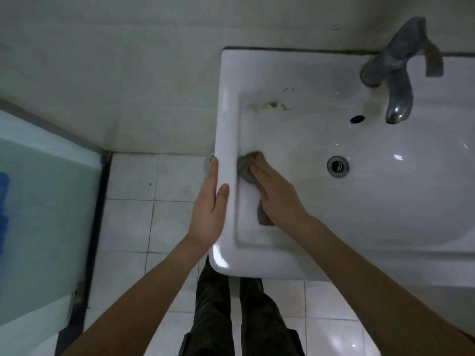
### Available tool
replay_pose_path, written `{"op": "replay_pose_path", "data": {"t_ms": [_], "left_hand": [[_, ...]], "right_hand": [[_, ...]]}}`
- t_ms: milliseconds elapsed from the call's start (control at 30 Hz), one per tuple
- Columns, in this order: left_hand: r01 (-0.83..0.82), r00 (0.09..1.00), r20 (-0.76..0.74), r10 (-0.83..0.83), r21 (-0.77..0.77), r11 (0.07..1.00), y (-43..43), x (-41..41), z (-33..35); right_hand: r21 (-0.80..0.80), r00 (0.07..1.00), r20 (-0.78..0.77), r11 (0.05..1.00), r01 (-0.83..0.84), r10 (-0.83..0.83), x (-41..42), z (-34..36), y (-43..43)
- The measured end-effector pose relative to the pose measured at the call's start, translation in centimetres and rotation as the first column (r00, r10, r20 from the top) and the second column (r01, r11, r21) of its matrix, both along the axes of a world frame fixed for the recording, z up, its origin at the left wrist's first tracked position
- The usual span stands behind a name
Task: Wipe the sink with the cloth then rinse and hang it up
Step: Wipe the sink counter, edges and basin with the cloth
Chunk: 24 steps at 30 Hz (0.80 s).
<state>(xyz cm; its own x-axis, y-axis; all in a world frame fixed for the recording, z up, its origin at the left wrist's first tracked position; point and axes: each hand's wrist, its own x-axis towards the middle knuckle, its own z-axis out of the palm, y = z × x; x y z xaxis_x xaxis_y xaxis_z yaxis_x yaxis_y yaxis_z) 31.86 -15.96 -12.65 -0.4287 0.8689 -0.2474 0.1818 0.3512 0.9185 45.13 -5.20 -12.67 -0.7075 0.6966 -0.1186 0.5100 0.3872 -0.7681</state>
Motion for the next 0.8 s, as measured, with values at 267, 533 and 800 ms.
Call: {"op": "replay_pose_path", "data": {"t_ms": [267, 533, 800], "left_hand": [[-0.016, 0.997, -0.073, 0.013, -0.043, 0.999, 0.0, 0.1, 0.5], [-0.019, 0.994, -0.113, 0.009, -0.084, 0.996, -0.1, 0.1, 0.7], [-0.022, 0.997, -0.077, 0.015, -0.087, 0.996, 0.1, 0.4, 1.3]], "right_hand": [[-0.045, 0.775, 0.041, 0.776, -0.629, 0.63, 5.3, 2.6, -1.9], [-0.197, 0.808, 0.203, 0.831, -0.52, 0.553, 13.3, 4.4, 1.9], [-0.337, 0.933, 0.282, 0.934, -0.12, 0.222, 16.4, 6.1, 5.5]]}}
